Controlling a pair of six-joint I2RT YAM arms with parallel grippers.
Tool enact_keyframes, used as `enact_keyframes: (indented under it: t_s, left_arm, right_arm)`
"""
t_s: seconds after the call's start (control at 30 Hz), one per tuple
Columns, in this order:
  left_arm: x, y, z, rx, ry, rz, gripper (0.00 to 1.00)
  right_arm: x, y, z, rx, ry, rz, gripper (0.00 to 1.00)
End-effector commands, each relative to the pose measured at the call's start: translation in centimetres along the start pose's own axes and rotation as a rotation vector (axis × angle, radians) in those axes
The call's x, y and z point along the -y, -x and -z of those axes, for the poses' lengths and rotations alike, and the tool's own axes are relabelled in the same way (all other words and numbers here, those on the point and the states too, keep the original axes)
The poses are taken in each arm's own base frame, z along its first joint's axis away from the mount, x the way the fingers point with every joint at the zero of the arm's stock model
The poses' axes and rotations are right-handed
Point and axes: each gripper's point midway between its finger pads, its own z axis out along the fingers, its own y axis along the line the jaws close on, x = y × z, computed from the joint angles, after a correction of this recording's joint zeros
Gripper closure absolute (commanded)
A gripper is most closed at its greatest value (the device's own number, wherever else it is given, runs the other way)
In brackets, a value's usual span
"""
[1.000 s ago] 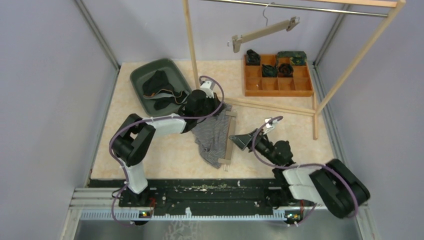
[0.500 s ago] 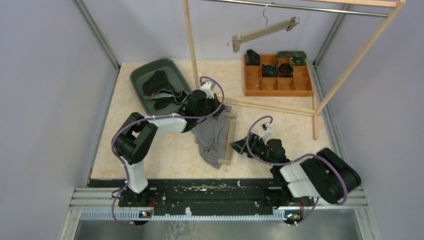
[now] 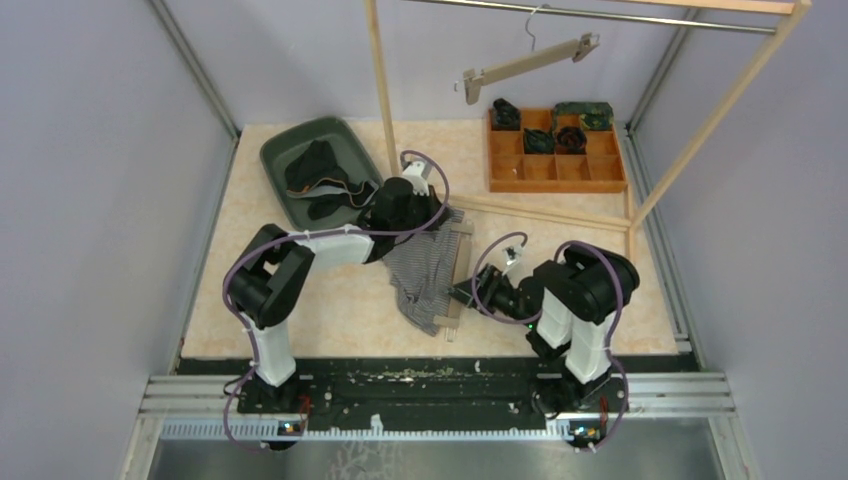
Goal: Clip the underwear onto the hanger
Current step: Pick up the hanger at the center of the board.
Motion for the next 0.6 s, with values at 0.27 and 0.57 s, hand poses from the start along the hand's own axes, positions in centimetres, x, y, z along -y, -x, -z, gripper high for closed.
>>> enact_keyframes:
  t_s: [0.27,0.57]
  left_arm:
    - [0.2,2.0,-0.6,0.045,-0.030,0.006,1.00]
    - [-0.1,1.8,-0.2,0.067,-0.035,0.039,1.00]
  right_arm:
    - [-0.4,-0.1,-0.2,0.056,0.025,0.054,0.41]
    - [-0.9,1.1,0.1,0.126,0.021,0.112,0.97]
